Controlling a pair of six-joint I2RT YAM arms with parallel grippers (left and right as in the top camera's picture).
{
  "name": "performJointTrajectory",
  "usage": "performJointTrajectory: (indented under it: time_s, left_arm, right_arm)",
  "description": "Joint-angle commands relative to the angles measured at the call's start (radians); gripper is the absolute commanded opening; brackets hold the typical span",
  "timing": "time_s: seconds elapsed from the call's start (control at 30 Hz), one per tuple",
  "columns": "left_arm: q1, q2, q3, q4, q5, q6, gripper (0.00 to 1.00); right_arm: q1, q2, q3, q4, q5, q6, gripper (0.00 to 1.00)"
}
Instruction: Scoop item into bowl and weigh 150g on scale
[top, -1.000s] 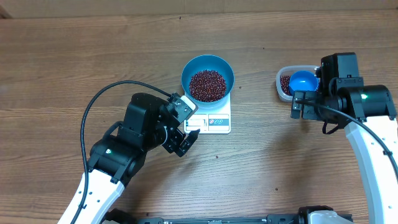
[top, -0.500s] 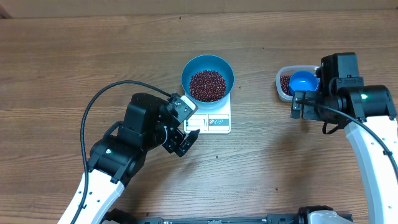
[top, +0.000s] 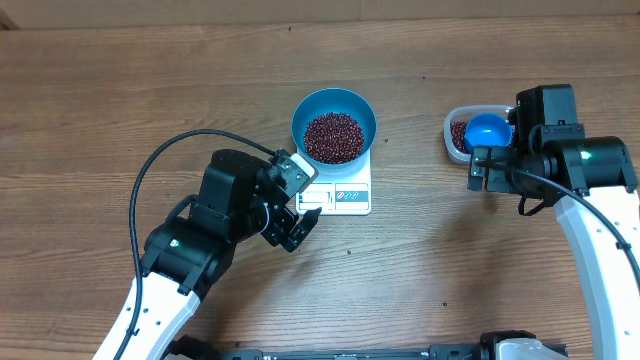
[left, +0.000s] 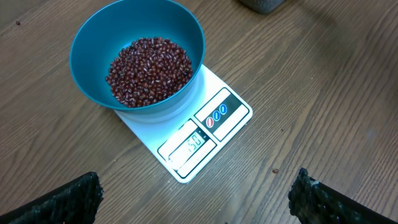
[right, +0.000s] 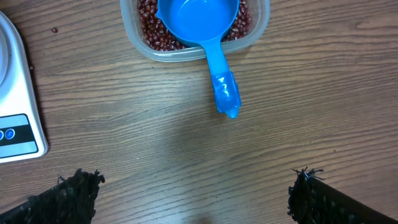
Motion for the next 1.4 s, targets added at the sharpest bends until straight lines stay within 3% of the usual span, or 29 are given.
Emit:
performJointTrajectory:
  time_s: [0.0,0.6,1.37]
  left_arm:
    - [0.004,-0.011,-0.005,0.001,0.015,0.008,1.00]
    - [0.004,0.037,-0.005,0.001,0.012,0.008,1.00]
    - [0.005,0.450,-0.005,0.040,0.008,0.027,0.99]
  right_arm:
    - [0.006,-0.003,0.005,0.004,0.003,-0.008,1.00]
    - [0.006,-0.003,0.005,0.004,0.003,-0.008,1.00]
    - [0.006,-0.003,0.005,0.005,0.003,-0.008,1.00]
